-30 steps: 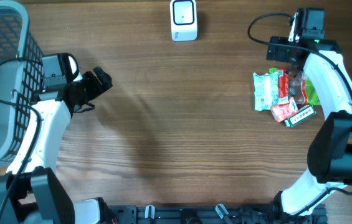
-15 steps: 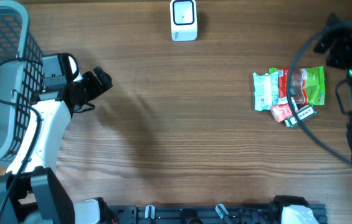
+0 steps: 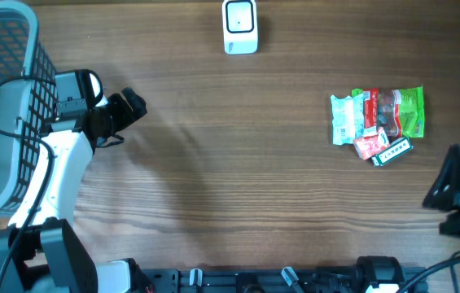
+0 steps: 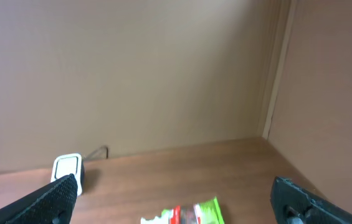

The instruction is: Scan the item barcode

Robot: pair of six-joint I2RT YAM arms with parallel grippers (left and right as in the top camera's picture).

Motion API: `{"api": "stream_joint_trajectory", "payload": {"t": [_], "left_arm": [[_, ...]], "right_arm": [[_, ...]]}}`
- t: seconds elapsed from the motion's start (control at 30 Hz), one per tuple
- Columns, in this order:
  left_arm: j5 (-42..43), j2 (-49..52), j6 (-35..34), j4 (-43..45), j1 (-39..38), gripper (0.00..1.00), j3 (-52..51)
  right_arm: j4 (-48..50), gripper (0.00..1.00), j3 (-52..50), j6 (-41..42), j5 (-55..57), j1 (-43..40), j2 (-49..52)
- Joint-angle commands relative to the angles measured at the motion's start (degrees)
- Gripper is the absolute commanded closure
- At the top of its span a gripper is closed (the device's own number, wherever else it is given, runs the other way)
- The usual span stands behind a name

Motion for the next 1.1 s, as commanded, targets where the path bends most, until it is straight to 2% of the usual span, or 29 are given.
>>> {"api": "stream_joint_trajectory", "payload": {"t": [0.0,0.1,0.17,0.23,0.3,0.37,0.53,0.67,0.87,1.07], "left_arm": [[-0.2,-0.2,0.7,0.2,0.4,0.00,0.4],[-0.2,-0.2,0.7,0.2,0.4,0.00,0.4],[-0.2,-0.2,0.7,0.2,0.4,0.00,0.4],[-0.2,-0.2,0.7,0.2,0.4,0.00,0.4],[-0.2,-0.2,0.7,0.2,0.4,0.00,0.4],[-0.2,-0.2,0.7,0.2,0.4,0.00,0.4],[-0.2,-0.2,0.7,0.2,0.4,0.00,0.4],[-0.2,-0.2,0.7,0.2,0.4,0.00,0.4],[-0.2,-0.2,0.7,0.2,0.4,0.00,0.4],[-0.2,-0.2,0.7,0.2,0.4,0.00,0.4]], "right_arm": [[6.0,0.00,-12.5,-0.6,-4.9,0.3,-9.0],[18.9,0.00,-25.1,-0.7,-8.0,0.3,-16.9],[31.0,0.00,-34.0,-0.6,-12.0,0.3,-21.3],[47.7,0.00,-44.5,-0.6,-17.1,0.3,-25.4],[60.5,0.00,-52.6,-0.4,-18.5,0.3,-26.8],[68.3,0.00,-60.2,0.2,-18.8,0.3,-26.8],[69.5,0.00,-71.2,5.2,-18.4,0.3,-26.8],[68.3,0.00,-74.6,5.6,-18.5,0.3,-26.8],[51.0,0.00,-74.5,5.4,-18.5,0.7,-26.8],[50.8,0.00,-74.5,2.4,-18.5,0.8,-26.8]]}}
